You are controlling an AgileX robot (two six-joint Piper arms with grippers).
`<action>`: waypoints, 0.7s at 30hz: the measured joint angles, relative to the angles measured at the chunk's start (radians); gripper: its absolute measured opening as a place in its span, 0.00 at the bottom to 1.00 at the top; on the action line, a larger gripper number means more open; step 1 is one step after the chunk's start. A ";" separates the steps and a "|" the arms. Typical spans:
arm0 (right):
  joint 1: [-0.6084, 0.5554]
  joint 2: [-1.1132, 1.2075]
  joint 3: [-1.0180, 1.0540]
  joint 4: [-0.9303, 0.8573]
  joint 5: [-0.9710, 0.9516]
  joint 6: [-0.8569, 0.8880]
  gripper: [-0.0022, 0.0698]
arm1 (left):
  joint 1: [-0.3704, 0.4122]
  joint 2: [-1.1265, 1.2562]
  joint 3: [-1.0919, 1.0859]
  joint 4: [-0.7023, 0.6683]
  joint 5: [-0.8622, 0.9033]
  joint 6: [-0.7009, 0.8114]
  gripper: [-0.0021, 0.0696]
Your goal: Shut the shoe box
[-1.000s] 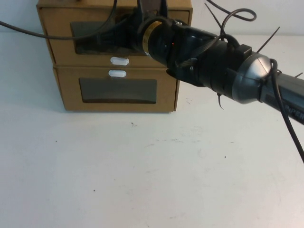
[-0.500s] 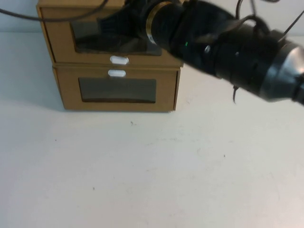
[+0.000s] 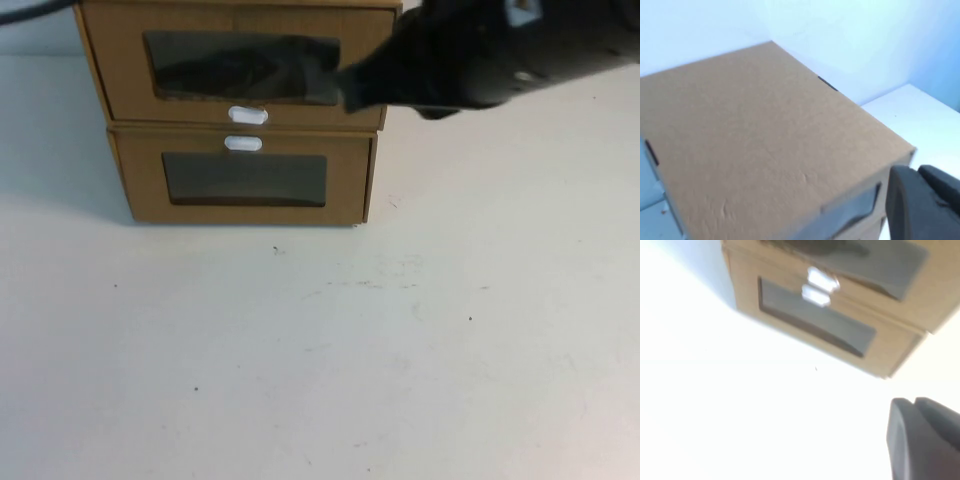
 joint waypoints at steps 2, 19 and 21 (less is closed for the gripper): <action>0.000 -0.103 0.063 0.010 0.021 -0.018 0.01 | 0.000 -0.111 0.145 0.000 -0.064 0.030 0.03; 0.000 -0.928 0.830 0.152 -0.071 -0.022 0.01 | 0.000 -1.055 1.421 -0.558 -0.633 0.669 0.03; 0.000 -0.979 0.894 0.167 -0.106 -0.020 0.01 | 0.000 -1.152 1.519 -0.602 -0.658 0.713 0.03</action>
